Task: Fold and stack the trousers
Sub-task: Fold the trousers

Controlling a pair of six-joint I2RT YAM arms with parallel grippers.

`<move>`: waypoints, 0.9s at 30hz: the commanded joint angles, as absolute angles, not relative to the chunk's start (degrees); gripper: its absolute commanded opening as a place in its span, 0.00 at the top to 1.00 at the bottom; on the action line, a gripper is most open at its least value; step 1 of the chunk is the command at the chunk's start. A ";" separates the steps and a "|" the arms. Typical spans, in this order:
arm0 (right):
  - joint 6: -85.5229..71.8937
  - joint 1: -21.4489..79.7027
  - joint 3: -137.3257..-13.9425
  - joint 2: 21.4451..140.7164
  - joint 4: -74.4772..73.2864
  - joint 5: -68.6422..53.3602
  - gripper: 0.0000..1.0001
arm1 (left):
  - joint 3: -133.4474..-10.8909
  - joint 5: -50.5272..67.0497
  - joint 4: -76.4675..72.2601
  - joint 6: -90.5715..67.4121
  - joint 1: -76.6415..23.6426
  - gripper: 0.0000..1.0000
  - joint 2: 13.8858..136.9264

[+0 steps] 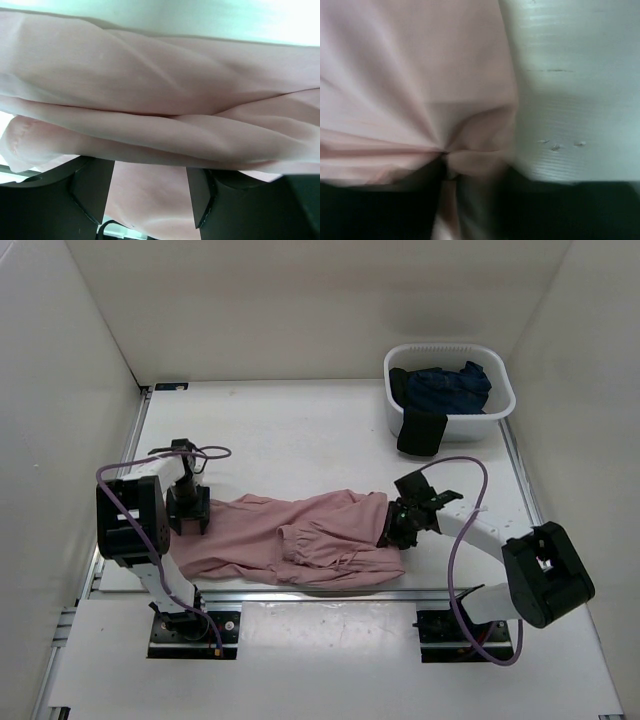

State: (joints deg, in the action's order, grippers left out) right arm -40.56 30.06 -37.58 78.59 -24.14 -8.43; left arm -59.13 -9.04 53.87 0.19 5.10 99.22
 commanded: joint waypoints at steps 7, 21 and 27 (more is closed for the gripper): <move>-40.61 16.38 -44.27 69.89 -37.99 -4.43 1.00 | -73.34 -3.97 56.50 0.00 5.71 0.25 99.14; -27.67 28.43 -104.22 85.76 -83.23 27.07 1.00 | -77.09 -3.43 60.29 0.00 7.03 0.18 98.53; -34.27 42.52 -109.34 102.02 -85.08 30.15 1.00 | -75.23 -2.90 59.77 0.00 8.17 0.18 97.47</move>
State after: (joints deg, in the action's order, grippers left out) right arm -31.11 37.65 -108.86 97.23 -73.54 27.86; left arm -75.31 -3.68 60.55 0.03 7.29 100.40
